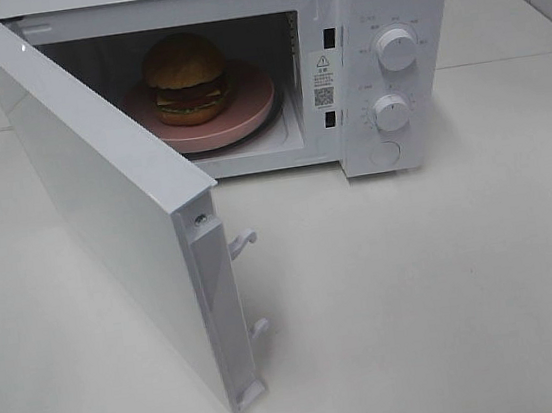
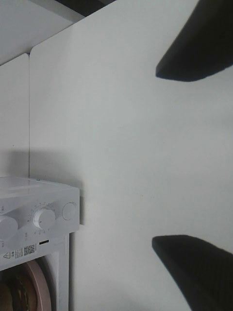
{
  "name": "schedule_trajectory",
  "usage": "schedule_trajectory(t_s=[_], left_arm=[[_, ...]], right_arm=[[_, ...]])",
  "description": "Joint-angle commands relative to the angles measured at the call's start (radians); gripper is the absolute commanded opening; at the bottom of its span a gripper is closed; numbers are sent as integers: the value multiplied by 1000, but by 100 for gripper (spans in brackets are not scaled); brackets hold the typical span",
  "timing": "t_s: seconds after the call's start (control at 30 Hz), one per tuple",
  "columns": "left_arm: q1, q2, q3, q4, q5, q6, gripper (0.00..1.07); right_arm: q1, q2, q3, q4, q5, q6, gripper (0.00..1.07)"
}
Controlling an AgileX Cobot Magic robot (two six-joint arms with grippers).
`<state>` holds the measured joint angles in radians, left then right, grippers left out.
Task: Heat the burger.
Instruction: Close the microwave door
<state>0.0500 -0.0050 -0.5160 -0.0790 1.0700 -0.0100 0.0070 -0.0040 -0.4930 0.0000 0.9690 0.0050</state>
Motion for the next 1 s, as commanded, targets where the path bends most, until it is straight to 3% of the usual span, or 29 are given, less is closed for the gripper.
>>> schedule_trajectory(t_s=[0.03, 0.57, 0.63, 0.7, 0.73, 0.8, 0.93, 0.97, 1.0], left_arm=[[-5, -13, 0, -3, 0, 0, 101], [-5, -2, 0, 0, 0, -7, 101], [-5, -2, 0, -2, -1, -22, 101], [-5, 7, -1, -4, -6, -98, 99], [-5, 7, -1, -4, -6, -98, 99], [-5, 30, -1, 5, -6, -129, 95], [-5, 54, -10, 7, -17, -132, 86], [-5, 68, -26, 7, -51, -131, 83], [-5, 74, -34, 7, -78, -127, 72]], right_arm=[[-7, -30, 3, 0, -9, -5, 77], [-7, -30, 3, 0, -9, -5, 77], [-7, -30, 3, 0, -9, -5, 77], [-7, -30, 3, 0, -9, -5, 77], [-7, -30, 3, 0, -9, -5, 77], [-7, -30, 3, 0, -9, -5, 77], [-7, -30, 3, 0, -9, -5, 77], [-7, -30, 3, 0, -9, -5, 77], [-7, -30, 3, 0, -9, -5, 77]])
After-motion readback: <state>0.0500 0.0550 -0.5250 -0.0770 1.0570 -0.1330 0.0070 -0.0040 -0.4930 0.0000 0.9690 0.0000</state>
